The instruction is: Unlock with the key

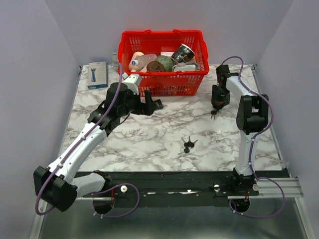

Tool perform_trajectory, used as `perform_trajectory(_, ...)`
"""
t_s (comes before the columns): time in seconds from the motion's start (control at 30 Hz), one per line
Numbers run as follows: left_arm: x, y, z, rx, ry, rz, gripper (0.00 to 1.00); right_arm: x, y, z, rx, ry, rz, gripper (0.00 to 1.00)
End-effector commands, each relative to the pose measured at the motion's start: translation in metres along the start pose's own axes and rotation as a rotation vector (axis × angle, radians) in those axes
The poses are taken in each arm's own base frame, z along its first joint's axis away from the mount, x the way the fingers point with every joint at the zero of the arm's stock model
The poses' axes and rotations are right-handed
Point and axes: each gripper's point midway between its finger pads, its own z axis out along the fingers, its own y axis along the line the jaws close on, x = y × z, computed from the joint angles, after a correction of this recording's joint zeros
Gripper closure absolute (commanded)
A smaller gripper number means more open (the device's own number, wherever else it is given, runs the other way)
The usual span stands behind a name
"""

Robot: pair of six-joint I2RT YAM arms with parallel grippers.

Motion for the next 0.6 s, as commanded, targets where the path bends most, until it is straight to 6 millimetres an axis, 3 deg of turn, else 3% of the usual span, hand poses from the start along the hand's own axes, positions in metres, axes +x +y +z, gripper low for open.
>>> perform_trajectory(0.0,-0.01,0.0,-0.009,0.004,-0.047,0.032,0.01,-0.003,-0.008,-0.002,0.047,0.022,0.034,0.48)
perform_trajectory(0.07,-0.01,-0.004,-0.012,0.004,-0.057,0.047,0.01,0.001,-0.01,-0.001,0.067,0.049,0.063,0.31)
perform_trajectory(0.23,-0.011,-0.015,-0.017,0.036,-0.072,0.067,0.01,0.003,-0.01,-0.003,0.08,0.062,0.104,0.03)
perform_trajectory(0.4,-0.014,-0.012,-0.019,0.034,-0.08,0.053,0.01,0.003,-0.017,-0.011,0.096,0.038,0.092,0.0)
perform_trajectory(0.57,-0.02,0.001,-0.019,0.015,-0.093,0.024,0.01,-0.008,-0.009,-0.024,0.037,-0.017,0.093,0.0)
